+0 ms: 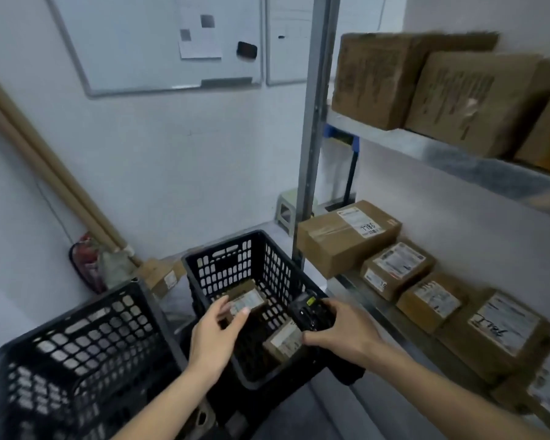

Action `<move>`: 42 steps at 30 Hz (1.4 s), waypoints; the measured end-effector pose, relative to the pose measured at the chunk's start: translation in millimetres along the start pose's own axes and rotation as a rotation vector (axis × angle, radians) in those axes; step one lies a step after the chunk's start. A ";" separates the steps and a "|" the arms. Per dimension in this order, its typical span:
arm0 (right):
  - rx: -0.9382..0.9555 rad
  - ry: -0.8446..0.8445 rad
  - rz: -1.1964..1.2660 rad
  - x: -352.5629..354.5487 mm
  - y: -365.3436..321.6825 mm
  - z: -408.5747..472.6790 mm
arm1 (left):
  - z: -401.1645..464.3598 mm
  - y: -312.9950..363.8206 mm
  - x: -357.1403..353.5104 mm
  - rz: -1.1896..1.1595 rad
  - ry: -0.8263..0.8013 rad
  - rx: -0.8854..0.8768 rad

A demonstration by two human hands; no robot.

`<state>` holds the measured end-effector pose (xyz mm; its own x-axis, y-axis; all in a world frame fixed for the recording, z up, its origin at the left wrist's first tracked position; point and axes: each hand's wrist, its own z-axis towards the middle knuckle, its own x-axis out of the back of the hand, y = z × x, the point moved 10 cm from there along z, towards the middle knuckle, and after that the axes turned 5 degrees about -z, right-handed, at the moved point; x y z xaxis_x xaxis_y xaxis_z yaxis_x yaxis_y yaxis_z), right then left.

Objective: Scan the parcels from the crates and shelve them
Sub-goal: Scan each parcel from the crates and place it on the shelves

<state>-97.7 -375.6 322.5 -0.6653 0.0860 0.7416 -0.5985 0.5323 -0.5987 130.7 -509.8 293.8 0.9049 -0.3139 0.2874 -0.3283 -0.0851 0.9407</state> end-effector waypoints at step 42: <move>-0.296 -0.270 0.106 -250.9 101.2 444.8 | 385.2 -295.8 -71.2 0.292 0.108 0.583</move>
<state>-189.8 -718.0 -58.8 -0.8331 -0.0498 0.5509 -0.3923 0.7553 -0.5250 59.1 -826.6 -74.3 0.7685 -0.3076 0.5611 -0.6298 -0.5186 0.5783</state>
